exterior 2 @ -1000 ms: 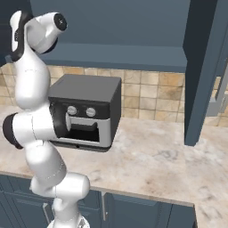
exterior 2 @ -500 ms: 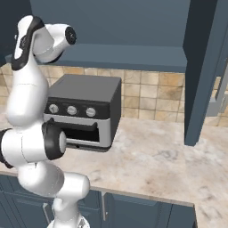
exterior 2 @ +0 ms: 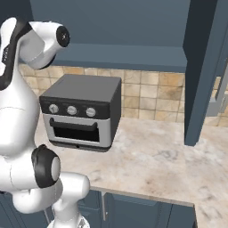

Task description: Collect the paprika, ketchup, and shaker from the cabinet and place them next to the stove.

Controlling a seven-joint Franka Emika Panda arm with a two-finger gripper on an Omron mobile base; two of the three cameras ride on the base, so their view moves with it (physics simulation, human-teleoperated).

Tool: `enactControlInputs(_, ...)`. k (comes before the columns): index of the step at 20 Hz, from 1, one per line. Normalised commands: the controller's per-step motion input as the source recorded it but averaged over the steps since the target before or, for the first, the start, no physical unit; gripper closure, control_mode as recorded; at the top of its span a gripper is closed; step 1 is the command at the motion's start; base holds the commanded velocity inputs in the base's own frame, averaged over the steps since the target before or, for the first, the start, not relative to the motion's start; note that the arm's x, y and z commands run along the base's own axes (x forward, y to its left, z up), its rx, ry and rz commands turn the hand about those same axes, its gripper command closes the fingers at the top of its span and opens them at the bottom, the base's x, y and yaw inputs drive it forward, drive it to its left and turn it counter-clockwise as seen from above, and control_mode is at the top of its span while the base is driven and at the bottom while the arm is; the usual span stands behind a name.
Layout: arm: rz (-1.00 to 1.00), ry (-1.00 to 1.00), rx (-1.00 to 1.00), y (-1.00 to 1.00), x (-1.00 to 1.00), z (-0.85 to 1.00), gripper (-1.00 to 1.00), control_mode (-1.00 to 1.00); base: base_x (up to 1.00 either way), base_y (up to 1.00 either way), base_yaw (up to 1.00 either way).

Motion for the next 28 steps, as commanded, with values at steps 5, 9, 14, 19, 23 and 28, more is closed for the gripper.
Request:
enactControlInputs(5,-0.01,0.00,-0.01,-0.15,-0.74,0.07,1.00,-1.00,0.00,0.00,0.00)
enactControlInputs(9,0.00,0.00,-0.03,-0.19,-0.70,0.00,1.00,-1.00,0.00,0.00,0.00)
enactControlInputs(14,0.00,0.00,0.00,-0.24,-0.73,-0.11,1.00,-1.00,0.00,0.00,0.00)
enactControlInputs(19,0.00,0.00,0.00,-0.21,-0.73,-0.23,1.00,-1.00,0.00,0.00,0.00)
enactControlInputs(23,0.00,0.00,-0.02,-0.06,-0.70,-0.46,1.00,-1.00,0.00,0.00,0.00)
enactControlInputs(28,0.00,0.02,-0.07,0.00,-0.58,-0.59,1.00,-1.00,0.00,0.00,0.00)
